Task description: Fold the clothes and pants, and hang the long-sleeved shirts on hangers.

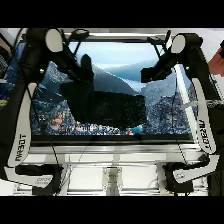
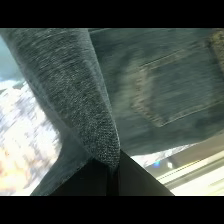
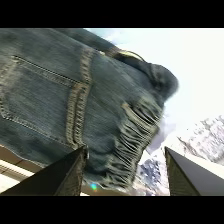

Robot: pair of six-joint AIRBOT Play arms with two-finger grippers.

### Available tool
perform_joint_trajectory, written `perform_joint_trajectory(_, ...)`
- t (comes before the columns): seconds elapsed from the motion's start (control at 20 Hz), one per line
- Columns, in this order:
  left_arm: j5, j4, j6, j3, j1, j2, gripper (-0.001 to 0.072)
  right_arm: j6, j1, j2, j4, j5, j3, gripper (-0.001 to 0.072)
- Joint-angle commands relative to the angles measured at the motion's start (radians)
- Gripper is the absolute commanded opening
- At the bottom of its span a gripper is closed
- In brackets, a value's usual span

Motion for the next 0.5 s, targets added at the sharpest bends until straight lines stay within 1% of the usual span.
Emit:
perform_joint_trajectory(0.0, 0.055, 0.001, -0.027, 0.003, -0.077, -0.029, 0.0035, 0.002, -0.084, 0.001, -0.005, 0.059, 0.0, 0.0552)
perform_joint_trajectory(0.2, 0.109, 0.0, -0.066, 0.004, -0.157, -0.077, 0.0035, 0.003, -0.177, 0.001, 0.002, 0.085, 0.0, 0.0552)
perform_joint_trajectory(0.45, 0.245, 0.001, -0.133, 0.004, -0.258, -0.158, 0.0042, 0.003, -0.231, 0.001, 0.003, 0.084, 0.0, 0.0552)
